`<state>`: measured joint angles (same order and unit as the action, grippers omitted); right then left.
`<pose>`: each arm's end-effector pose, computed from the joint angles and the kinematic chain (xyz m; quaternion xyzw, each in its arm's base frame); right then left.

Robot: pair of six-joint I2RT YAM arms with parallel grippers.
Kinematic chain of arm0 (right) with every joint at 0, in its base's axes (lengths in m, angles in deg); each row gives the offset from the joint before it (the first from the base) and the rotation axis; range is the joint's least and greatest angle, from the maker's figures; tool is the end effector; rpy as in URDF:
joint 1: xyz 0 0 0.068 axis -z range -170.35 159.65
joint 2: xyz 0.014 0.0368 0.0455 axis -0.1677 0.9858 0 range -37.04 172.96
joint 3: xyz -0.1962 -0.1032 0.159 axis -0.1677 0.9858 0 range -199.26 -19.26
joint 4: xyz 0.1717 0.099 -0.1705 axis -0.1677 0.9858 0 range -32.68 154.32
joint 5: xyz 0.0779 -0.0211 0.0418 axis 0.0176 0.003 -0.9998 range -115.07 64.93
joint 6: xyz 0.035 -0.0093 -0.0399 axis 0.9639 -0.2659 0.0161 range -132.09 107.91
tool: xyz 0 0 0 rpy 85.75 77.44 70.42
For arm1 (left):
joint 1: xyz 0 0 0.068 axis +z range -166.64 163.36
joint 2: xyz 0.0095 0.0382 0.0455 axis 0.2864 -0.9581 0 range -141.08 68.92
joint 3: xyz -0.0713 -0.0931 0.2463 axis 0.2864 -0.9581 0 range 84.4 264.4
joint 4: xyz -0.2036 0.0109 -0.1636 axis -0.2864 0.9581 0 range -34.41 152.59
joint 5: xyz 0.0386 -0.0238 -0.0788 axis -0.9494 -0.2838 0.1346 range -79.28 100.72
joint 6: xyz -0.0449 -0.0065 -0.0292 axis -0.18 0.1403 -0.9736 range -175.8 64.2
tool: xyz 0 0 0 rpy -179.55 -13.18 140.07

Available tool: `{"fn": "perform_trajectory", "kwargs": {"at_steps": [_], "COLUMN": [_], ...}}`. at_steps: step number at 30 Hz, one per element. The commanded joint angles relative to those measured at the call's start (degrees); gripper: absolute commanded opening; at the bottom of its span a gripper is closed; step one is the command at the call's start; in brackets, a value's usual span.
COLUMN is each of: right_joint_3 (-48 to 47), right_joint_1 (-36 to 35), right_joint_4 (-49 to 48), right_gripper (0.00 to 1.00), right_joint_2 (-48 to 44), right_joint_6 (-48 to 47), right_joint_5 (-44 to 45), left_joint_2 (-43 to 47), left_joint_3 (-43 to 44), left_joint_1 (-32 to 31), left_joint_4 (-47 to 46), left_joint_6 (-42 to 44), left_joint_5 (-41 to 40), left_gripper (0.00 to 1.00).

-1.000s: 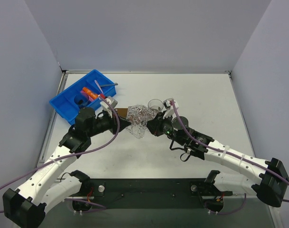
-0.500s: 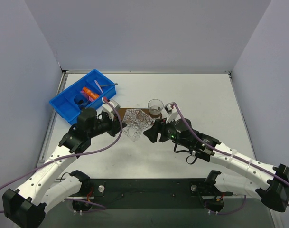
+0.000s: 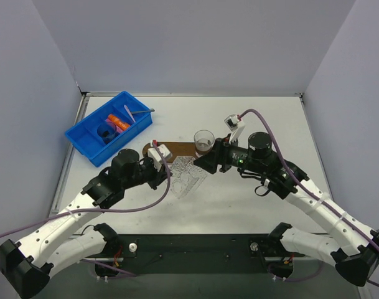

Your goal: Prepare toiletry sets of a toothbrush and toothpaste on the tray

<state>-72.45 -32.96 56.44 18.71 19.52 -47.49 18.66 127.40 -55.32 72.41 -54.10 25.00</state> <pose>0.1568 0.1628 0.3776 -0.2022 0.6875 0.5235 0.4608 0.1514 -0.1324 0.3007 0.3507 0.7581 -0.2701 0.4789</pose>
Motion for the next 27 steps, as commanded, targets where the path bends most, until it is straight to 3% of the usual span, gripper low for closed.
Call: {"fn": "perform_trajectory", "kwargs": {"at_steps": [1,6,20,23,27], "right_joint_3": [-4.81,-4.39,-1.57,-0.95,-0.60], "right_joint_1": [1.92,0.95,-3.09,-3.36,-3.36], "right_joint_4": [5.62,2.83,-2.27,-3.50,-4.30], "right_gripper": [0.52,0.48,0.38,0.29,0.06], "right_joint_2": [4.54,7.97,13.42,14.21,14.74], "right_joint_6": [-0.85,2.73,5.82,6.61,6.97], "right_joint_5": [-15.37,-21.18,-18.72,-18.72,-18.19], "left_joint_2": [1.57,0.16,-0.01,0.07,-0.10], "left_joint_3": [0.77,1.20,1.21,1.03,1.03], "left_joint_1": [-3.86,-5.88,-7.55,-7.64,-7.99], "left_joint_4": [-0.82,0.05,0.58,0.50,0.58], "left_joint_6": [3.23,4.02,4.28,4.20,4.02], "left_joint_5": [-3.90,-7.07,-9.27,-9.63,-10.50], "left_gripper": [0.00,0.00,0.00,0.00,0.00]}}
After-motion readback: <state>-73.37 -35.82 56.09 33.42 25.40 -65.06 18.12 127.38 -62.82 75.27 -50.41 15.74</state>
